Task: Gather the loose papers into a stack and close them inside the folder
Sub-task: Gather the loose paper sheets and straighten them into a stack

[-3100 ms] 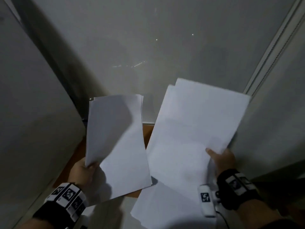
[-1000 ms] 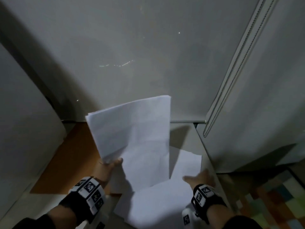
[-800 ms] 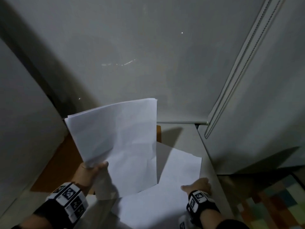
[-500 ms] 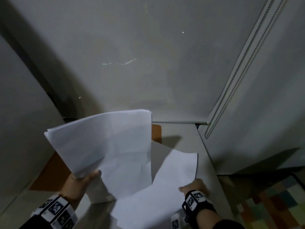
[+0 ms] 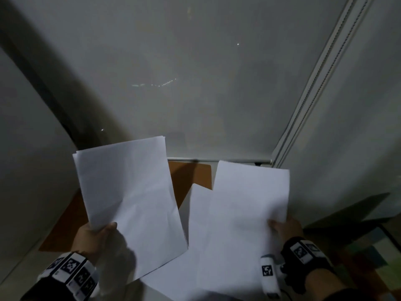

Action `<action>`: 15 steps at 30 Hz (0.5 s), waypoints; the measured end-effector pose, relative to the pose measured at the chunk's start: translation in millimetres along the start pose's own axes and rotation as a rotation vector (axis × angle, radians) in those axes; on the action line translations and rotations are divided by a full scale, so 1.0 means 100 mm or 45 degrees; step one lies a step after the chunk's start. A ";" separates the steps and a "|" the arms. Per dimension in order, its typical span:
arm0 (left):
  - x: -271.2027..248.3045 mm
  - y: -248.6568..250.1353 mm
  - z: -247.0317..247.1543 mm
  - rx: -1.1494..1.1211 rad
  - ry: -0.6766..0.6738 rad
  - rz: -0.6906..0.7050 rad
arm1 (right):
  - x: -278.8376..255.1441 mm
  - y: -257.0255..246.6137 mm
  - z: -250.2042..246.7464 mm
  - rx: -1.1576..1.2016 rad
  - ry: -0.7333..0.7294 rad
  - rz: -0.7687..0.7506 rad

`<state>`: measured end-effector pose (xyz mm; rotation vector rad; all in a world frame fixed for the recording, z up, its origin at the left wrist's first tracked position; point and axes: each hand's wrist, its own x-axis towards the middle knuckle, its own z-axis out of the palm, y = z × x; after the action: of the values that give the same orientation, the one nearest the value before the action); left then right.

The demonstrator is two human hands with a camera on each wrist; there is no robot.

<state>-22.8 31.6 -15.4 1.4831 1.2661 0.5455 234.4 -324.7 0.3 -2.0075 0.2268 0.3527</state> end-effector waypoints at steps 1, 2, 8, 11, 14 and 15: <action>0.02 -0.01 -0.02 0.015 0.021 0.001 | -0.02 0.05 0.06 -0.017 -0.040 0.033; 0.02 0.00 -0.04 0.027 0.035 -0.007 | -0.04 0.13 0.13 -0.028 -0.065 0.059; 0.03 0.09 -0.20 0.106 0.134 -0.024 | -0.18 0.52 0.86 0.002 -0.114 0.191; 0.10 0.10 -0.33 0.137 0.163 -0.005 | -0.25 0.48 0.94 0.086 -0.069 0.150; 0.11 0.12 -0.39 0.191 0.157 0.031 | -0.32 0.29 0.84 0.214 -0.066 -0.018; 0.12 0.12 -0.39 0.206 0.147 0.053 | -0.33 0.21 0.80 0.263 -0.074 -0.064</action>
<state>-46.8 60.7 5.2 1.6351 1.3988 0.5737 184.9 -262.4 -39.5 -1.7938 0.1690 0.3407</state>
